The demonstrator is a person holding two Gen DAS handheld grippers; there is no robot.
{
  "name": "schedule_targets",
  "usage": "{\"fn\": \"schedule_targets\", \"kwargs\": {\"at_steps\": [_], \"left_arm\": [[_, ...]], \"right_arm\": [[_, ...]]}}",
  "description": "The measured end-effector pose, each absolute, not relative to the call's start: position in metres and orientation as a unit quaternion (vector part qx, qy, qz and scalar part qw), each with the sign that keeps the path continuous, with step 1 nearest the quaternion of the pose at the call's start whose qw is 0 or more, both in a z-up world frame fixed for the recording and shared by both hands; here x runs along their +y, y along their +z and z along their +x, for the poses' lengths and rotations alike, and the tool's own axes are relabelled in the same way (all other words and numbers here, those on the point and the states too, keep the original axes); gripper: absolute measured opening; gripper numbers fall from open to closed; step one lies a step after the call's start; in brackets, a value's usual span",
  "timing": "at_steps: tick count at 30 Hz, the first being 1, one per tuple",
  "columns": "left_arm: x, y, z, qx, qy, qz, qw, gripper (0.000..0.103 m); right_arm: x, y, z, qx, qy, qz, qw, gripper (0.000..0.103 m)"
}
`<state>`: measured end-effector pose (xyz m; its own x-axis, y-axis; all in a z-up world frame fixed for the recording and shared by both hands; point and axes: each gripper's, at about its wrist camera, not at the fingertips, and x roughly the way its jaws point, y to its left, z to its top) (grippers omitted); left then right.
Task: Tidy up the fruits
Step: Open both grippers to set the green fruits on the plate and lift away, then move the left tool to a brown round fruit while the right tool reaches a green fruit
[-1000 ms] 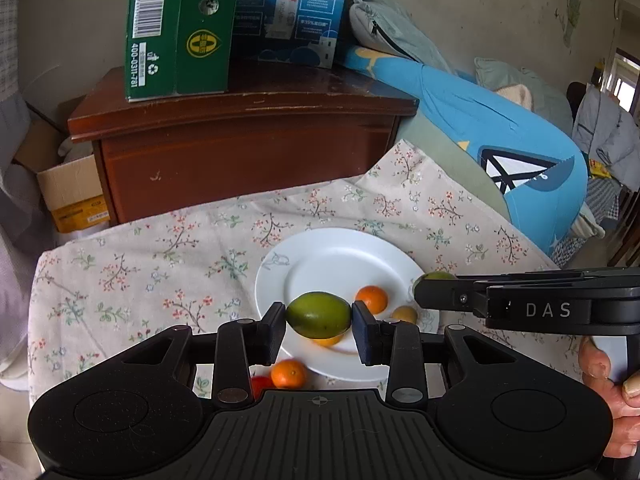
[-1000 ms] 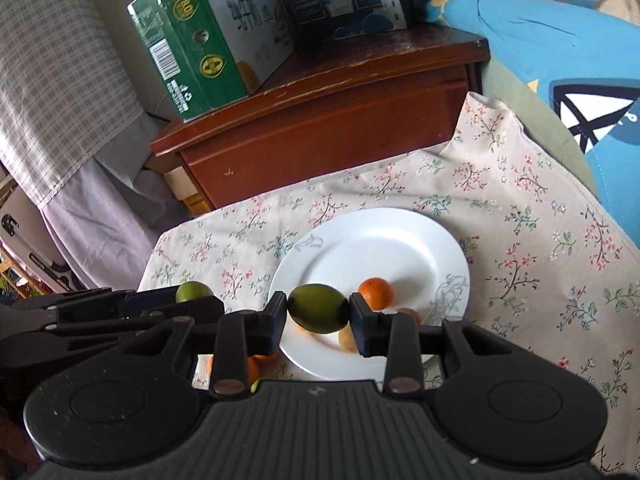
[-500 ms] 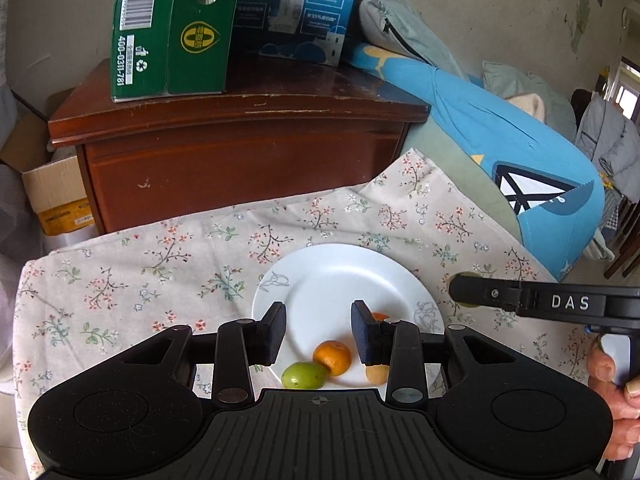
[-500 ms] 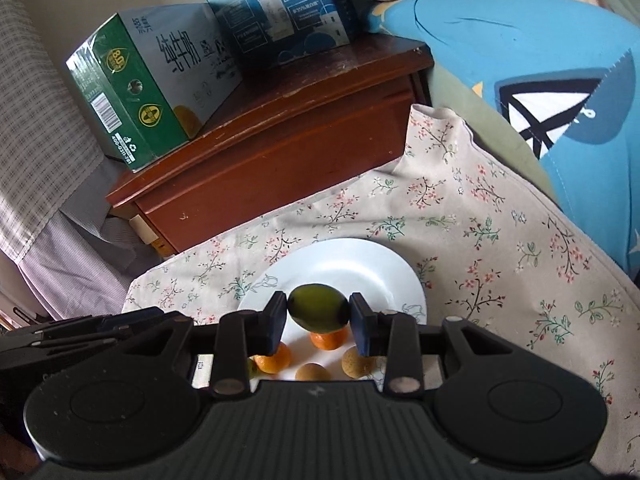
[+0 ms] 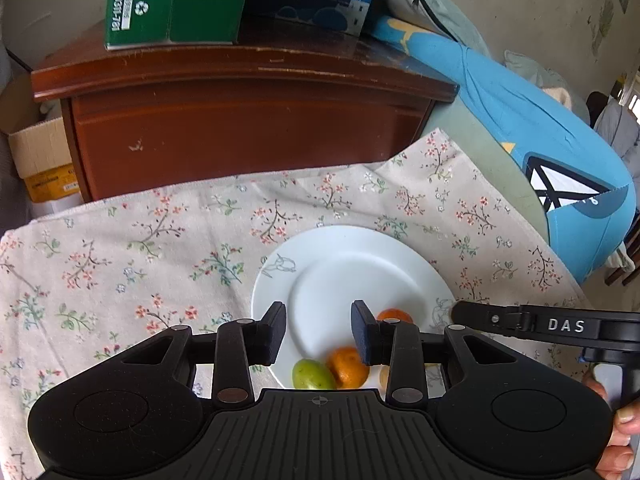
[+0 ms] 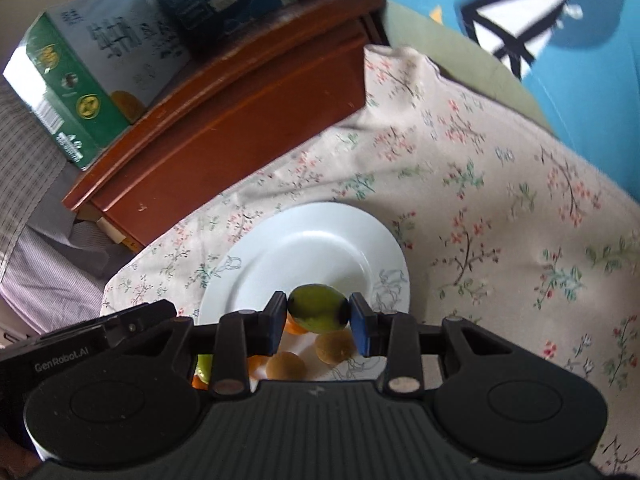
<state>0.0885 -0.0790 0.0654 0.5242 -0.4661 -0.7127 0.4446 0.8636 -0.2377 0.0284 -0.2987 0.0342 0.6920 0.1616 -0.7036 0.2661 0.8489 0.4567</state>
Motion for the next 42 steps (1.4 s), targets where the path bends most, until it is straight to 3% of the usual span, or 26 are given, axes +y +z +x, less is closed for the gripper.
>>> {"fn": "schedule_targets", "kwargs": {"at_steps": [5, 9, 12, 16, 19, 22, 42], "left_arm": [[-0.084, 0.061, 0.087, 0.420, -0.262, -0.012, 0.869, 0.035], [-0.083, 0.062, 0.086, 0.419, -0.255, -0.011, 0.872, 0.051], [-0.077, 0.067, 0.084, 0.412, -0.252, -0.014, 0.875, 0.051], [-0.067, 0.079, 0.078, 0.398, -0.236, -0.022, 0.886, 0.077], [-0.059, 0.092, 0.072, 0.382, -0.233, -0.018, 0.894, 0.079], [-0.052, 0.101, 0.065, 0.374, -0.225, -0.014, 0.900, 0.088], [-0.010, 0.081, 0.014, 0.411, -0.172, -0.015, 0.895, 0.089]], "right_arm": [[-0.298, 0.023, 0.033, 0.399, -0.037, 0.285, 0.871, 0.034], [-0.298, 0.021, 0.037, 0.392, -0.039, 0.288, 0.873, 0.037], [-0.298, 0.022, 0.037, 0.385, -0.039, 0.288, 0.876, 0.037], [-0.298, 0.027, 0.035, 0.377, -0.031, 0.289, 0.880, 0.037], [-0.294, 0.032, 0.033, 0.375, -0.020, 0.284, 0.882, 0.037], [-0.286, 0.039, 0.029, 0.372, -0.008, 0.267, 0.889, 0.038], [-0.250, 0.051, 0.000, 0.393, 0.037, 0.212, 0.894, 0.039]]}}
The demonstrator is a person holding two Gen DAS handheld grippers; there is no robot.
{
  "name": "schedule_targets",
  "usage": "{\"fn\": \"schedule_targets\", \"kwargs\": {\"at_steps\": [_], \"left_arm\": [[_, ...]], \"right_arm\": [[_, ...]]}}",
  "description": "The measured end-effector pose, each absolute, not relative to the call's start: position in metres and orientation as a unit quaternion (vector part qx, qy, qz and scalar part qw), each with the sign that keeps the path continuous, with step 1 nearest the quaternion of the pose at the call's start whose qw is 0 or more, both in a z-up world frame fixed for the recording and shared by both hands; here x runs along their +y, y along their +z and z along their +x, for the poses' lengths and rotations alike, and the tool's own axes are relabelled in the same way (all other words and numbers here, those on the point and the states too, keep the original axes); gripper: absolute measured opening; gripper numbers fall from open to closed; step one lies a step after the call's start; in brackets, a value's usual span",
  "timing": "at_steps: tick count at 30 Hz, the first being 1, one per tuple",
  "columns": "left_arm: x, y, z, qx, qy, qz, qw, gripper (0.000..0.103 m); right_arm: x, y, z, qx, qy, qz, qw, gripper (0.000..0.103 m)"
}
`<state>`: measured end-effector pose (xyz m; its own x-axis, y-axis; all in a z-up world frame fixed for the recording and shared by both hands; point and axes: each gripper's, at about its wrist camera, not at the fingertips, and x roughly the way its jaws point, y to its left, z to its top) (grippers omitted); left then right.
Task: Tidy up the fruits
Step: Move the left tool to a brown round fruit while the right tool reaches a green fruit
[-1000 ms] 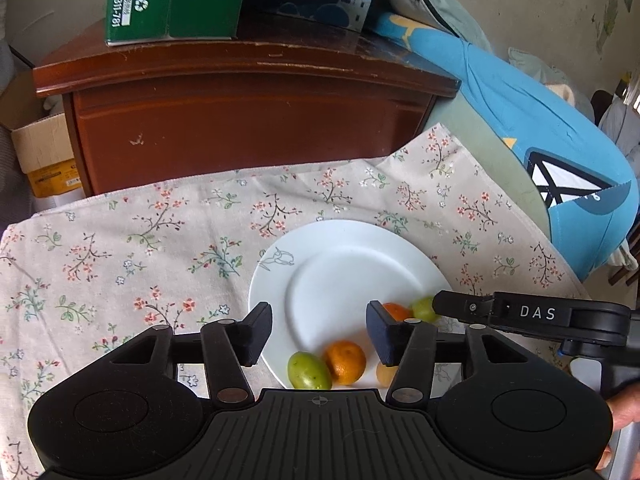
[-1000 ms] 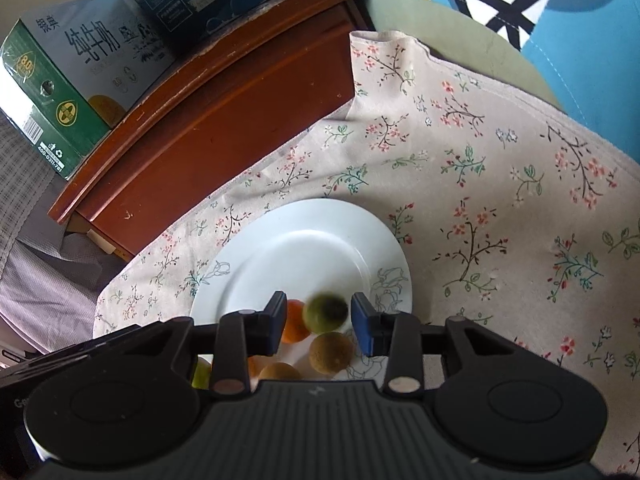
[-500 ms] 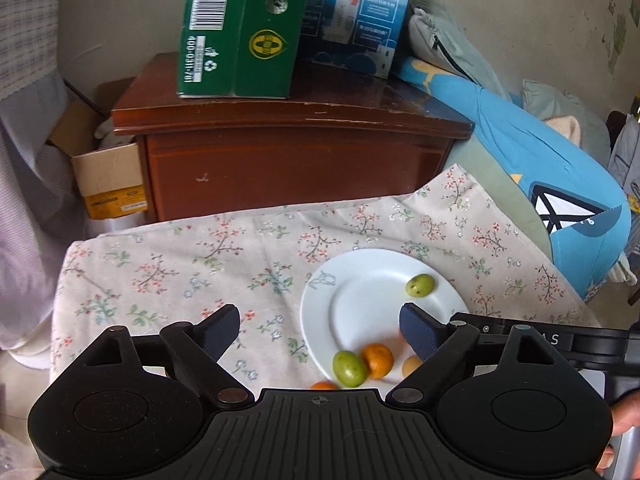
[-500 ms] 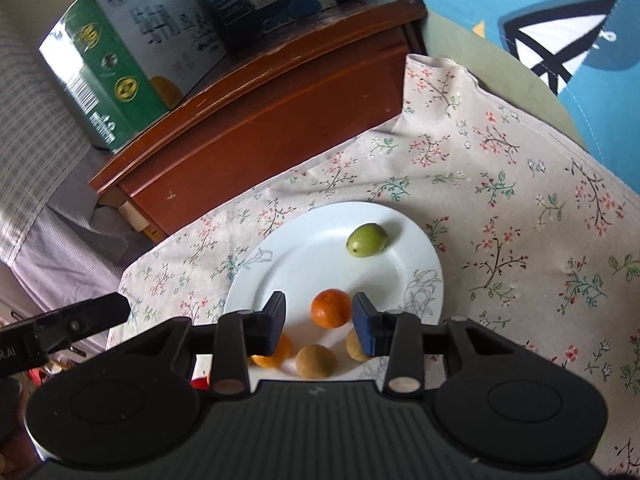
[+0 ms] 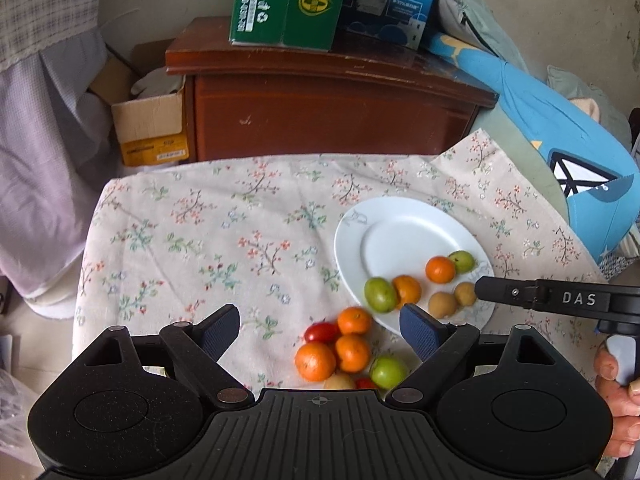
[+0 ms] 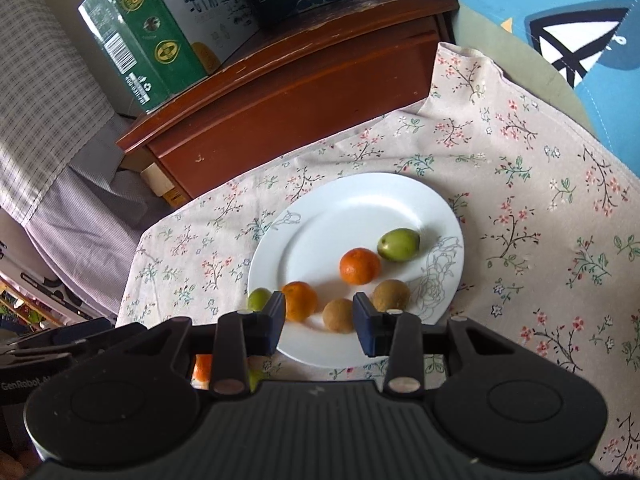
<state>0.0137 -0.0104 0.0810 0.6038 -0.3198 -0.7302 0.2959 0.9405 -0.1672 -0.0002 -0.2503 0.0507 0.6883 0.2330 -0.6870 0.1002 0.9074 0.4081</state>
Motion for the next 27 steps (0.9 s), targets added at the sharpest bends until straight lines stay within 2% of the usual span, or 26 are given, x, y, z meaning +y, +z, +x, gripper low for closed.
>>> {"fn": "schedule_targets", "kwargs": {"at_steps": [16, 27], "left_arm": [[0.013, 0.055, 0.001, 0.442, -0.131, -0.012, 0.887, 0.089], [0.020, 0.039, 0.002, 0.461, -0.110, -0.002, 0.880, 0.089]], "right_arm": [[-0.211, 0.033, -0.028, 0.424, 0.092, 0.174, 0.884, 0.041], [-0.182, 0.017, -0.032, 0.441, 0.144, 0.106, 0.880, 0.041]]}}
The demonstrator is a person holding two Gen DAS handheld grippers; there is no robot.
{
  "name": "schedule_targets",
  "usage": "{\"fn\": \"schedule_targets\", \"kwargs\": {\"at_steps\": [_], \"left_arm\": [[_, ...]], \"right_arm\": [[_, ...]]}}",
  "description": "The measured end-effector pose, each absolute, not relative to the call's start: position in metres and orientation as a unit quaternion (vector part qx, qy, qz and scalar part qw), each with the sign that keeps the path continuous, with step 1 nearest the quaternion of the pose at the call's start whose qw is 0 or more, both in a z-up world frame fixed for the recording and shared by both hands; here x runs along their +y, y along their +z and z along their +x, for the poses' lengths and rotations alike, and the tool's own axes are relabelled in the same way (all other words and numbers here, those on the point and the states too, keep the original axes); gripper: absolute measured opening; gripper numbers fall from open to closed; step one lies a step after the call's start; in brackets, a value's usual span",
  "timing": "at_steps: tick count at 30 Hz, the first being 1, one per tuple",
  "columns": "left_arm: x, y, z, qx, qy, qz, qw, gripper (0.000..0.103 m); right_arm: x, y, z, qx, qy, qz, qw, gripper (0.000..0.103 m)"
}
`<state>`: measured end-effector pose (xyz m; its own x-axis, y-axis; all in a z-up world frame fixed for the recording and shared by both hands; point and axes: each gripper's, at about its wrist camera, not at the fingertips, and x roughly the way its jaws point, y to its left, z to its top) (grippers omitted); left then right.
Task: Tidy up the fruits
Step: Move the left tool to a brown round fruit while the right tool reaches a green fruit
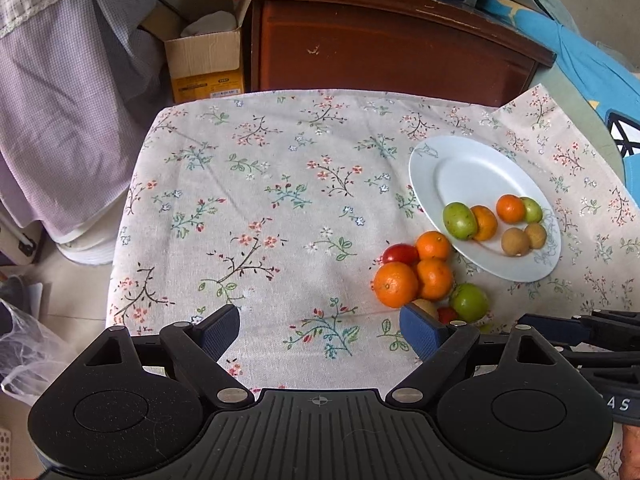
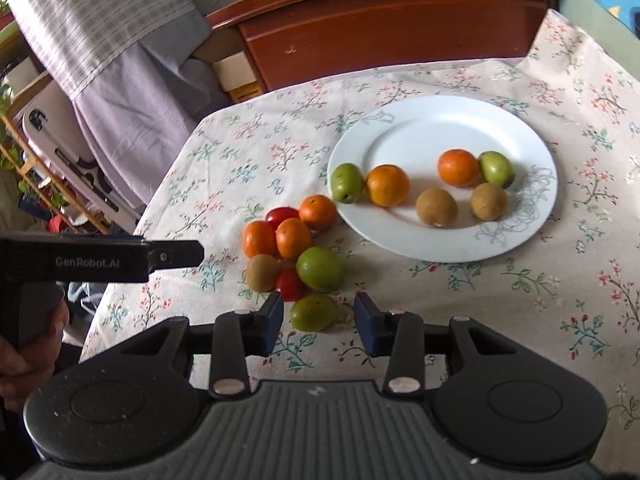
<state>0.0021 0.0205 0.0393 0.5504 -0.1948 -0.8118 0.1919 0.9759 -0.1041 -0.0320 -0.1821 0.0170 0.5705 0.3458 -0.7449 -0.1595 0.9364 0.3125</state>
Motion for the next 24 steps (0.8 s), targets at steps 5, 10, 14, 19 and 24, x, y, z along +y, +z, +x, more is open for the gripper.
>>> {"fn": "schedule_targets", "kwargs": {"at_steps": [5, 10, 14, 19, 24], "left_arm": [[0.020, 0.035, 0.001, 0.465, -0.113, 0.003, 0.878, 0.089], [0.019, 0.030, 0.000, 0.471, -0.114, 0.002, 0.875, 0.089], [0.017, 0.027, 0.000, 0.473, -0.119, -0.003, 0.873, 0.089], [0.010, 0.025, -0.003, 0.465, -0.135, -0.006, 0.875, 0.087], [-0.001, 0.023, -0.003, 0.460, -0.153, -0.019, 0.874, 0.085]], "right_arm": [[-0.172, 0.010, -0.030, 0.441, 0.149, 0.071, 0.882, 0.041], [-0.169, 0.001, -0.026, 0.448, 0.148, 0.061, 0.880, 0.040], [-0.167, -0.002, -0.025, 0.446, 0.151, 0.055, 0.881, 0.034], [-0.166, -0.001, -0.026, 0.448, 0.153, 0.051, 0.879, 0.030], [-0.176, 0.004, -0.031, 0.447, 0.142, 0.061, 0.881, 0.030]]}}
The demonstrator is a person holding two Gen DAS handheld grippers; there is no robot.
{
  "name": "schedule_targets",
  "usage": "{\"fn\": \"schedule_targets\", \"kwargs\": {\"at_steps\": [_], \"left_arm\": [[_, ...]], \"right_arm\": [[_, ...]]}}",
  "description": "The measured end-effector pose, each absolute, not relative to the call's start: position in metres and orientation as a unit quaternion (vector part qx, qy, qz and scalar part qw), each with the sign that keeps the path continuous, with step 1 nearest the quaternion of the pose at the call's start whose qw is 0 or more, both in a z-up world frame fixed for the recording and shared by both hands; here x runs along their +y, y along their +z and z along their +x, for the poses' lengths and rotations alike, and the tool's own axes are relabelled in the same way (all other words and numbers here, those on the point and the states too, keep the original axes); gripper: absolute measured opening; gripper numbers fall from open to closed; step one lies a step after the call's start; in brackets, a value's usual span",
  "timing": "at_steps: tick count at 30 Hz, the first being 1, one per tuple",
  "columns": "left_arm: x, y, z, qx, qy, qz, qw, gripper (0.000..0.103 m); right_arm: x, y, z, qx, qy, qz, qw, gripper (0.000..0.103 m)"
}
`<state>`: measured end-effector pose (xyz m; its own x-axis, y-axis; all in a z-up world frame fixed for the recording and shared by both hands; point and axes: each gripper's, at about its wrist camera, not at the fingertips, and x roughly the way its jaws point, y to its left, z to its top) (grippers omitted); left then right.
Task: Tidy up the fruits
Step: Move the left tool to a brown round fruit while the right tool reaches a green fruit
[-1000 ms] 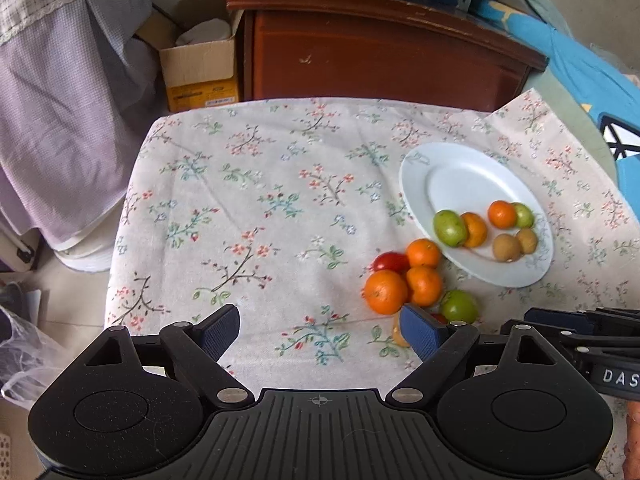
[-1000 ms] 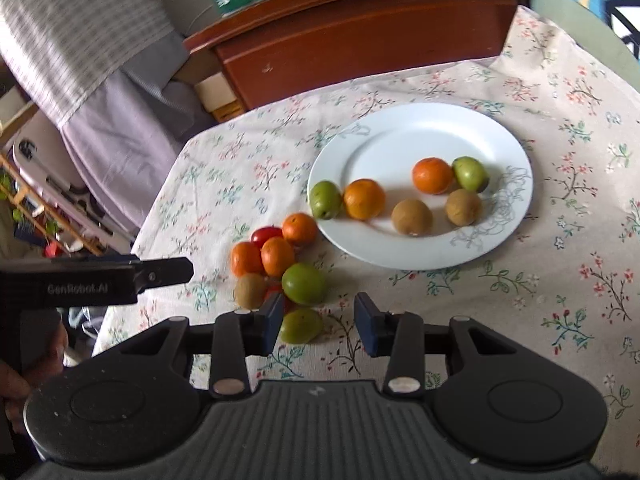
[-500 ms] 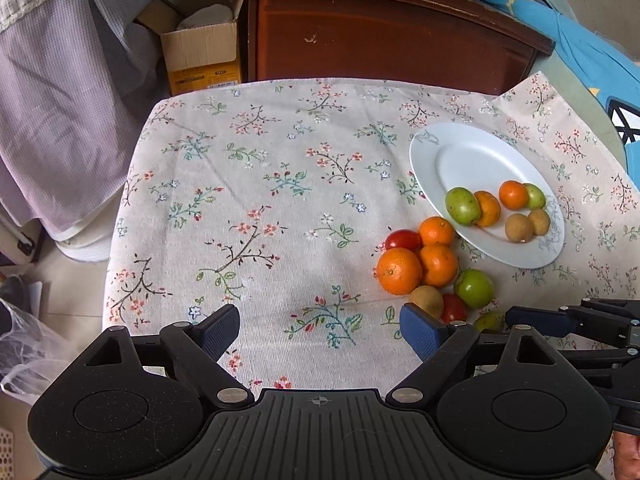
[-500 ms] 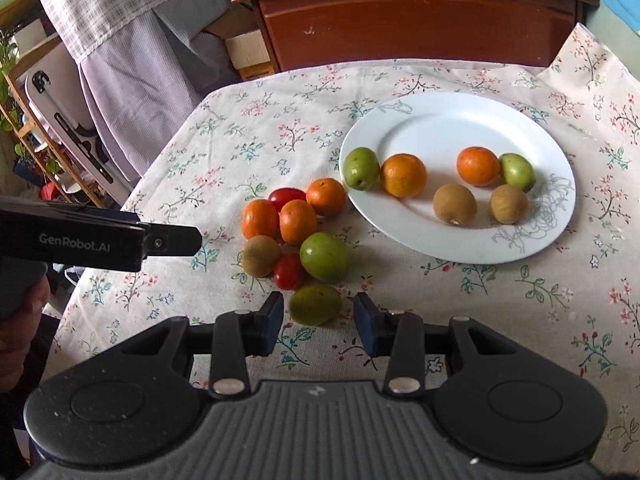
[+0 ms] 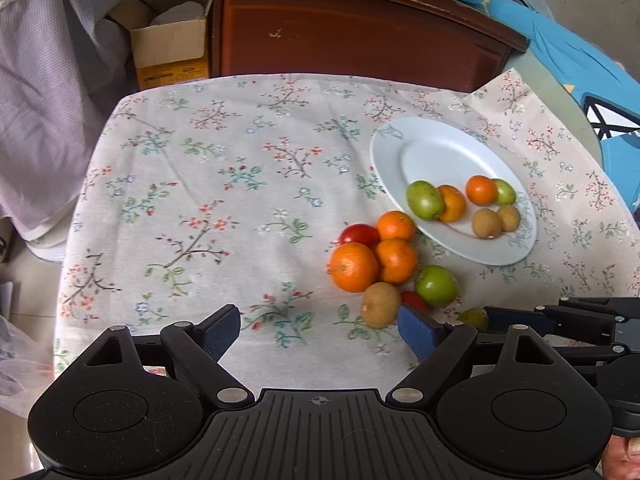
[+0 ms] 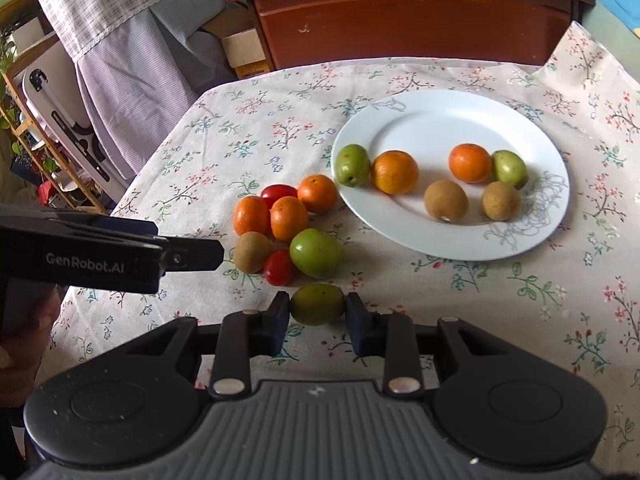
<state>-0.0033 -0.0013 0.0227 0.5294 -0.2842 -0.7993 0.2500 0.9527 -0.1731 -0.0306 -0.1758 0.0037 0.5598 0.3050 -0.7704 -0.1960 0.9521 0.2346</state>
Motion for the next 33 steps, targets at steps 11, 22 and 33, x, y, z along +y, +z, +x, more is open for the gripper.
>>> {"fn": "schedule_targets", "kwargs": {"at_steps": [11, 22, 33], "left_arm": [[-0.025, 0.015, -0.001, 0.456, -0.168, -0.037, 0.873, 0.052], [-0.036, 0.013, 0.000, 0.453, -0.186, -0.045, 0.871, 0.032], [-0.031, 0.014, 0.001, 0.455, -0.189, -0.066, 0.868, 0.026]], "right_arm": [[-0.191, 0.001, -0.036, 0.453, 0.126, 0.077, 0.879, 0.031], [-0.194, 0.000, -0.037, 0.453, 0.124, 0.079, 0.879, 0.031], [-0.193, -0.001, -0.036, 0.454, 0.123, 0.080, 0.879, 0.031]]}}
